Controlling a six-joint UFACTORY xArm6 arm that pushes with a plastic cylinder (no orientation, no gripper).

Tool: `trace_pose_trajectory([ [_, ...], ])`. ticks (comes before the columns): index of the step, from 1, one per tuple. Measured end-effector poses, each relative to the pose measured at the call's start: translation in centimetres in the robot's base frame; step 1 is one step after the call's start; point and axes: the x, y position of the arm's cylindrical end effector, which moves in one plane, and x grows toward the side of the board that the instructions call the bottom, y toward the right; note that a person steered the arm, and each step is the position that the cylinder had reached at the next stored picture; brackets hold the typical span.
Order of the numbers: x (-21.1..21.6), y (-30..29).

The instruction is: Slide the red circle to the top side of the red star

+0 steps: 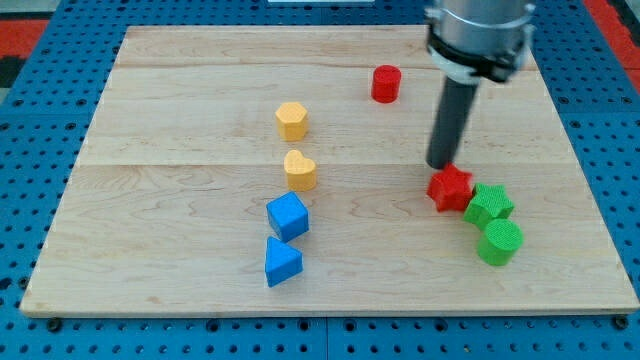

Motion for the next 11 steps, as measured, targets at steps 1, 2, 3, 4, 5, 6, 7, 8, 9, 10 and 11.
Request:
trace_pose_trajectory([
  [1, -3.4, -0.5],
  [2, -13.1, -1.0],
  [3, -21.2, -4.9],
  [4, -19.1, -9.6],
  [5, -11.2, -6.0],
  [6, -4.8, -1.6],
  [7, -10.0, -5.5],
  [8, -12.1, -9.0],
  [9, -16.5, -4.2],
  [10, -11.7, -1.8],
  [11, -4.1, -2.9],
])
